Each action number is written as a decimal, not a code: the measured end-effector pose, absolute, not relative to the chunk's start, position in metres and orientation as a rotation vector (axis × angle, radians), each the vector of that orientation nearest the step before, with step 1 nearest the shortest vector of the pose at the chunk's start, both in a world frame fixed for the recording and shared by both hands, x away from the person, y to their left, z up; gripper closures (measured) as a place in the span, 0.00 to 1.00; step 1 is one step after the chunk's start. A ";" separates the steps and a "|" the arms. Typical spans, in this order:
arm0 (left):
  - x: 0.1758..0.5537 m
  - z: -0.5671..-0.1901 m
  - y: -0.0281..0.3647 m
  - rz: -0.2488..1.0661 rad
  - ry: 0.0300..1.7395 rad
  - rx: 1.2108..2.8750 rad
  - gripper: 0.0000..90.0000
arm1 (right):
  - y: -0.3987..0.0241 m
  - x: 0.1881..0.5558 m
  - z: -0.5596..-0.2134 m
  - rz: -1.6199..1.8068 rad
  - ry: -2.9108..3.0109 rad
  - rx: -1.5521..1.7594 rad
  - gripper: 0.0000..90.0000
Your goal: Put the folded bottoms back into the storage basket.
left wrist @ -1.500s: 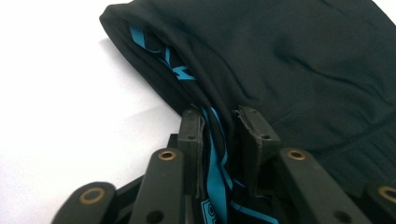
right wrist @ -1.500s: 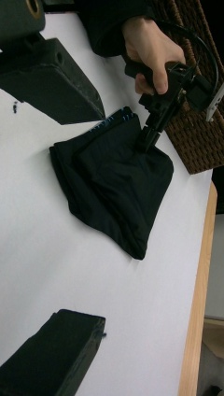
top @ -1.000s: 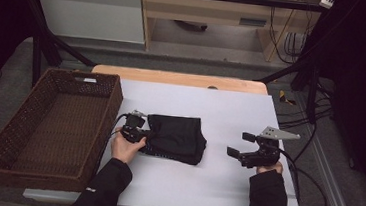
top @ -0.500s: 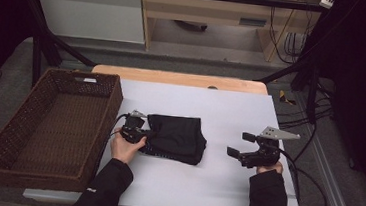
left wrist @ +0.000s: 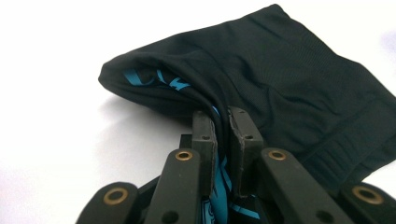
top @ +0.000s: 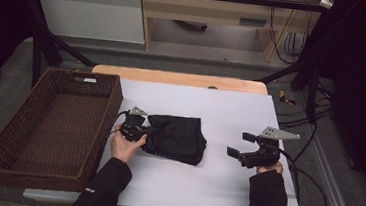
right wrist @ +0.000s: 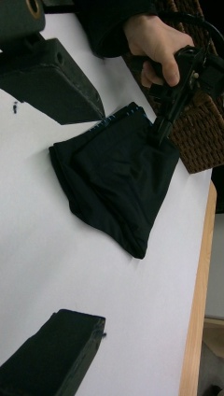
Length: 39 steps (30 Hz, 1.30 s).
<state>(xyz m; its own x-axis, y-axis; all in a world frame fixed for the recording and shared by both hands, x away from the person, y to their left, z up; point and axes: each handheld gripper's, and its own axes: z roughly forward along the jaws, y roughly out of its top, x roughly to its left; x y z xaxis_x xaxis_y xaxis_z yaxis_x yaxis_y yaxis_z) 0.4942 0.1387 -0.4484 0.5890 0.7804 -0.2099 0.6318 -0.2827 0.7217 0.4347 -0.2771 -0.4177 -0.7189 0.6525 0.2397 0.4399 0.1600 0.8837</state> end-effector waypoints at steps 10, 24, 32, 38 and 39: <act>0.492 -0.437 0.134 0.239 1.088 2.005 0.92 | -0.277 0.435 -0.418 1.589 2.234 1.069 0.04; 0.487 -0.419 0.125 0.247 1.043 2.003 0.92 | -0.277 0.435 -0.418 1.585 2.234 1.069 0.04; 0.486 -0.406 0.120 0.257 1.014 2.004 0.92 | -0.277 0.435 -0.418 1.585 2.234 1.069 0.04; 0.484 -0.394 0.114 0.268 0.985 2.011 0.92 | -0.277 0.435 -0.418 1.586 2.234 1.071 0.04; 0.484 -0.394 0.114 0.268 0.985 2.011 0.92 | -0.277 0.435 -0.418 1.586 2.234 1.071 0.04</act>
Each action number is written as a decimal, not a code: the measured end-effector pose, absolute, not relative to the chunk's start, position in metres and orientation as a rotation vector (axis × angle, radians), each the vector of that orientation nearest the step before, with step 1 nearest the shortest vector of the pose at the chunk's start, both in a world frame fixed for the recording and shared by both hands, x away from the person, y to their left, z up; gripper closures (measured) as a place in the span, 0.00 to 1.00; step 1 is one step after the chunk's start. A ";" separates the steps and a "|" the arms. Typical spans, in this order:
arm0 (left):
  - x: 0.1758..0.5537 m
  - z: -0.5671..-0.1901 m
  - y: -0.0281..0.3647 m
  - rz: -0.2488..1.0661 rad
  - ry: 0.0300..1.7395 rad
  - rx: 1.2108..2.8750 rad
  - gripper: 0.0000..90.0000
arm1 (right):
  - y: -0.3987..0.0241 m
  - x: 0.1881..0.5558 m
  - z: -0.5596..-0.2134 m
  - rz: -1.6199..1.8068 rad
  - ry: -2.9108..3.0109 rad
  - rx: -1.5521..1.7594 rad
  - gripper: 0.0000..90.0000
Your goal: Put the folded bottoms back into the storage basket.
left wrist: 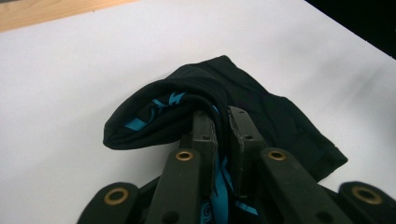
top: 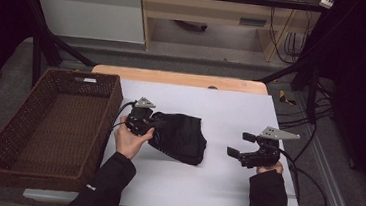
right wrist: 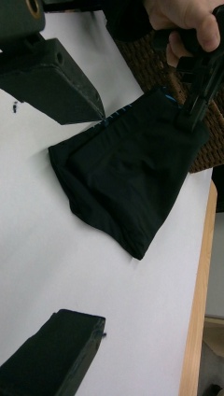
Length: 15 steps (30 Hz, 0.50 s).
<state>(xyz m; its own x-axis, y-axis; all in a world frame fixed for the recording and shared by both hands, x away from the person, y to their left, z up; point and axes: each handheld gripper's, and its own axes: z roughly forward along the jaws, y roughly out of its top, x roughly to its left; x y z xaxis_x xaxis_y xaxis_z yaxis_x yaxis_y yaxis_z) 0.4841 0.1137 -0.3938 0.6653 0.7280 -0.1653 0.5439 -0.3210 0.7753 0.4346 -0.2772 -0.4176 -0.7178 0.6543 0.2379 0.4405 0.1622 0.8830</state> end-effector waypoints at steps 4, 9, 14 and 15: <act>0.483 -0.389 0.110 0.277 0.968 2.017 0.92 | -0.277 0.434 -0.417 1.588 2.233 1.070 0.04; 0.481 -0.381 0.107 0.281 0.954 2.021 0.92 | -0.277 0.434 -0.417 1.588 2.235 1.069 0.04; 0.481 -0.375 0.105 0.288 0.945 2.027 0.92 | -0.277 0.434 -0.417 1.589 2.233 1.070 0.04; 0.480 -0.373 0.104 0.291 0.942 2.028 0.92 | -0.277 0.434 -0.417 1.589 2.232 1.070 0.04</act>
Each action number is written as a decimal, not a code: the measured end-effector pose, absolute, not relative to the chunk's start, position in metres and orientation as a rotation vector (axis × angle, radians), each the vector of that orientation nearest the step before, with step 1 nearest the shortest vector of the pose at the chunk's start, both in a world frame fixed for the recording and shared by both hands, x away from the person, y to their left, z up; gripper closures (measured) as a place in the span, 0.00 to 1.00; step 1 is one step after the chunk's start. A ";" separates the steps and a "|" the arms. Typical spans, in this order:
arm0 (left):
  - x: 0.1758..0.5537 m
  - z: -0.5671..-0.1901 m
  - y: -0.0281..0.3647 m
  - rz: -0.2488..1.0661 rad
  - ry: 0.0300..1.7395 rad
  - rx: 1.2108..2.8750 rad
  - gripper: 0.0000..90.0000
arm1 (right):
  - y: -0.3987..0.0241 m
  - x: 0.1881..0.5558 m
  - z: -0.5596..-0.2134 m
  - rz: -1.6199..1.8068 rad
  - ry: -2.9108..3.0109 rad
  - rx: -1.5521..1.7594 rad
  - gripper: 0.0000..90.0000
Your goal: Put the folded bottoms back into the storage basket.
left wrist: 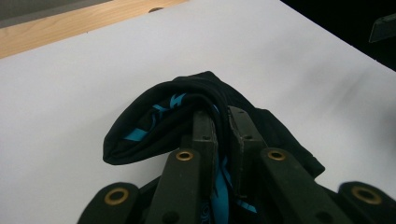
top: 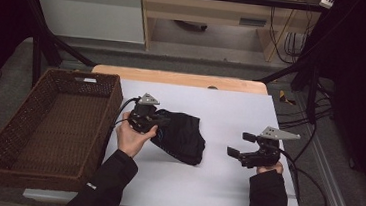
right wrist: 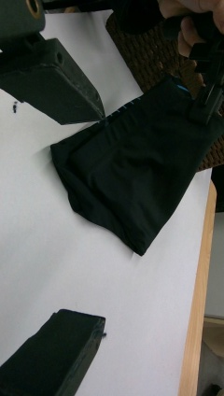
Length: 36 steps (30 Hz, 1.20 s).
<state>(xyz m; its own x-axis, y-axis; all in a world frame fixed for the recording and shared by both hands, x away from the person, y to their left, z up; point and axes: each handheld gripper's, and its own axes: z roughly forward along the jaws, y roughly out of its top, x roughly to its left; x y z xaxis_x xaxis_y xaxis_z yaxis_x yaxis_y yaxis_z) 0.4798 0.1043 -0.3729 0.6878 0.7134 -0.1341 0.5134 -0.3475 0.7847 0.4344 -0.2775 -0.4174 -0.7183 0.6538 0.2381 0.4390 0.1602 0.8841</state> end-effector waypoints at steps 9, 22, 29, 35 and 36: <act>0.475 -0.360 0.099 0.309 0.909 2.038 0.92 | -0.277 0.434 -0.417 1.589 2.232 1.068 0.04; 0.465 -0.340 0.095 0.336 0.864 2.048 0.92 | -0.277 0.434 -0.417 1.591 2.232 1.065 0.04; 0.462 -0.332 0.097 0.346 0.847 2.050 0.92 | -0.277 0.434 -0.417 1.591 2.232 1.065 0.04; 0.458 -0.326 0.099 0.351 0.837 2.057 0.92 | -0.277 0.434 -0.417 1.590 2.232 1.065 0.04; 0.457 -0.324 0.099 0.356 0.835 2.060 0.92 | -0.277 0.434 -0.417 1.590 2.233 1.064 0.04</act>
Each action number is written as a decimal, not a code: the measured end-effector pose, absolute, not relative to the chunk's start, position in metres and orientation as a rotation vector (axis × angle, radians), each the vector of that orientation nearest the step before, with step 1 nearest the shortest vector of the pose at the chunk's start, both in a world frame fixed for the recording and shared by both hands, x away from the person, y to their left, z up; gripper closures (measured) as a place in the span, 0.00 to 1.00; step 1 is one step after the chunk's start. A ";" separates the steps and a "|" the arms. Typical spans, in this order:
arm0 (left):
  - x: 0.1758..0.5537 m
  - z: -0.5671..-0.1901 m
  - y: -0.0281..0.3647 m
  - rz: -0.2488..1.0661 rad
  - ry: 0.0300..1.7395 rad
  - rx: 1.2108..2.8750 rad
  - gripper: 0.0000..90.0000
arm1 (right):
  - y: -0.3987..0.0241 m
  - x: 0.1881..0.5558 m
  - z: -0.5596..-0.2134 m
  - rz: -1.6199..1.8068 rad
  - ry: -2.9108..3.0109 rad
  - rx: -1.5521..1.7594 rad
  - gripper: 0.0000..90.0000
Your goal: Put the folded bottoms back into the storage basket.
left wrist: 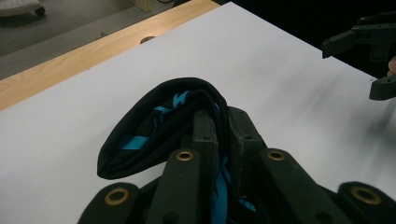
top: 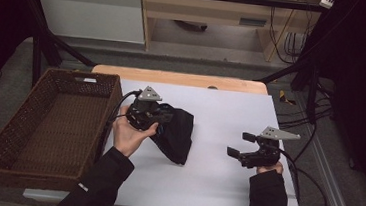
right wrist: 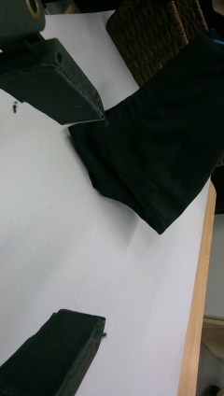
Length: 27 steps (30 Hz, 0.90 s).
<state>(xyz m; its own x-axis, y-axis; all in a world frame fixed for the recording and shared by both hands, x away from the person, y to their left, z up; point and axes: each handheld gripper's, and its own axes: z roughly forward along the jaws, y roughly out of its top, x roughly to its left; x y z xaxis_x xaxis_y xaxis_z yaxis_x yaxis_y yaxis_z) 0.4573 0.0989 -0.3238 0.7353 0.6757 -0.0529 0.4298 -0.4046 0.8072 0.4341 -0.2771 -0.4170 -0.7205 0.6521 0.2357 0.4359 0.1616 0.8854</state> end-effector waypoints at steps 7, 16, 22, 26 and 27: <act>0.453 -0.312 0.102 0.371 0.822 2.060 0.92 | -0.277 0.434 -0.417 1.591 2.231 1.063 0.04; 0.448 -0.299 0.107 0.376 0.813 2.062 0.93 | -0.277 0.434 -0.417 1.591 2.231 1.063 0.04; 0.444 -0.290 0.109 0.384 0.808 2.069 0.93 | -0.277 0.434 -0.417 1.593 2.231 1.063 0.04; 0.443 -0.285 0.112 0.387 0.808 2.073 0.93 | -0.277 0.434 -0.417 1.590 2.230 1.065 0.04; 0.443 -0.285 0.112 0.387 0.808 2.073 0.93 | -0.277 0.434 -0.417 1.590 2.231 1.065 0.04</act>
<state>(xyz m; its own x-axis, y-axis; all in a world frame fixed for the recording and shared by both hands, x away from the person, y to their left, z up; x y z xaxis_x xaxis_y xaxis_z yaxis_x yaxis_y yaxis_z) 0.4426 0.1121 -0.2848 0.7426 0.6694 -0.0199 0.4047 -0.4248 0.8098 0.4339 -0.2772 -0.4170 -0.7197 0.6532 0.2353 0.4356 0.1610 0.8856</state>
